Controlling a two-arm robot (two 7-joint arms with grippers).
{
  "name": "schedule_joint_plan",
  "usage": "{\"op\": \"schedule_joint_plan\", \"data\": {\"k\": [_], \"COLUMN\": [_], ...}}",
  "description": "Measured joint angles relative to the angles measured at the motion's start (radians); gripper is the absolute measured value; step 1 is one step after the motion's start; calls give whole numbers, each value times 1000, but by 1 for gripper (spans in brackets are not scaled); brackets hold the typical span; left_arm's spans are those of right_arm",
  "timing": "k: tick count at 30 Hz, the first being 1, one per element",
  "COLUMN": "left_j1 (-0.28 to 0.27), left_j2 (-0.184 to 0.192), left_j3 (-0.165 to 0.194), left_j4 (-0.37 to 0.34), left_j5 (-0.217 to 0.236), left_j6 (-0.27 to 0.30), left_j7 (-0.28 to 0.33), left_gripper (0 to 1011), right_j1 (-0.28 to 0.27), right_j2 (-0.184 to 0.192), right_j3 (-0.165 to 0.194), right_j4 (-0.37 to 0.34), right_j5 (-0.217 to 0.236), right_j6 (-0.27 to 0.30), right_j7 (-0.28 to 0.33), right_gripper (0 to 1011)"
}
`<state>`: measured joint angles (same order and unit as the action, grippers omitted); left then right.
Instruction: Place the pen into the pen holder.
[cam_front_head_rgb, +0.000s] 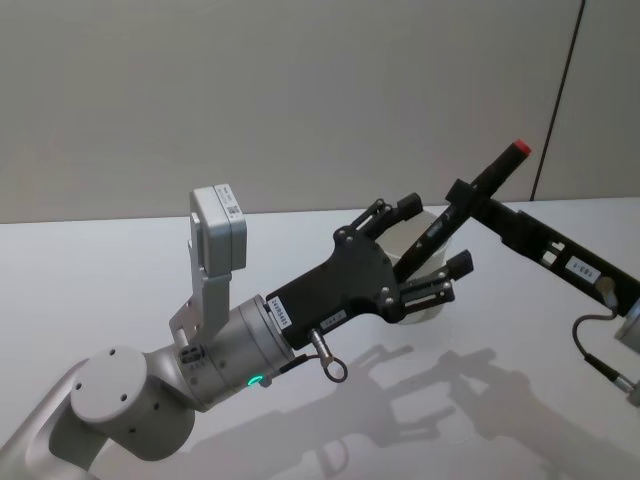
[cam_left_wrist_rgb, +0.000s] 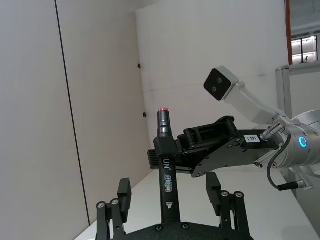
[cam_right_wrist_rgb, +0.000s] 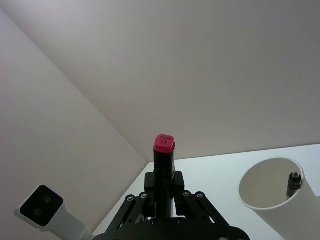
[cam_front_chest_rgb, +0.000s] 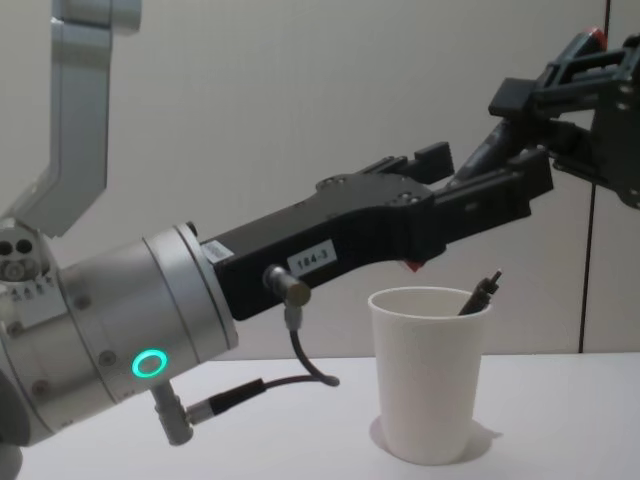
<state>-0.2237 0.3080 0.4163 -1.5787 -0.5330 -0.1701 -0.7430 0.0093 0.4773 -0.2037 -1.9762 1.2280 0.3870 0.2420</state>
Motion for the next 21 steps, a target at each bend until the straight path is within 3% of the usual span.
{"op": "schedule_joint_plan", "data": {"k": [4,21], "left_j1": [0,0], "left_j2": [0,0], "left_j3": [0,0], "left_j4": [0,0], "left_j5": [0,0], "left_j6": [0,0], "left_j7": [0,0], "left_gripper": [1001,1001], "right_j1": [0,0], "right_j2": [3,46], "right_j3": [-1,9], "right_j4": [0,19], "right_j5": [0,-36], "right_j6": [-5,-61], "right_j7": [3,23], "right_gripper": [195,195]}}
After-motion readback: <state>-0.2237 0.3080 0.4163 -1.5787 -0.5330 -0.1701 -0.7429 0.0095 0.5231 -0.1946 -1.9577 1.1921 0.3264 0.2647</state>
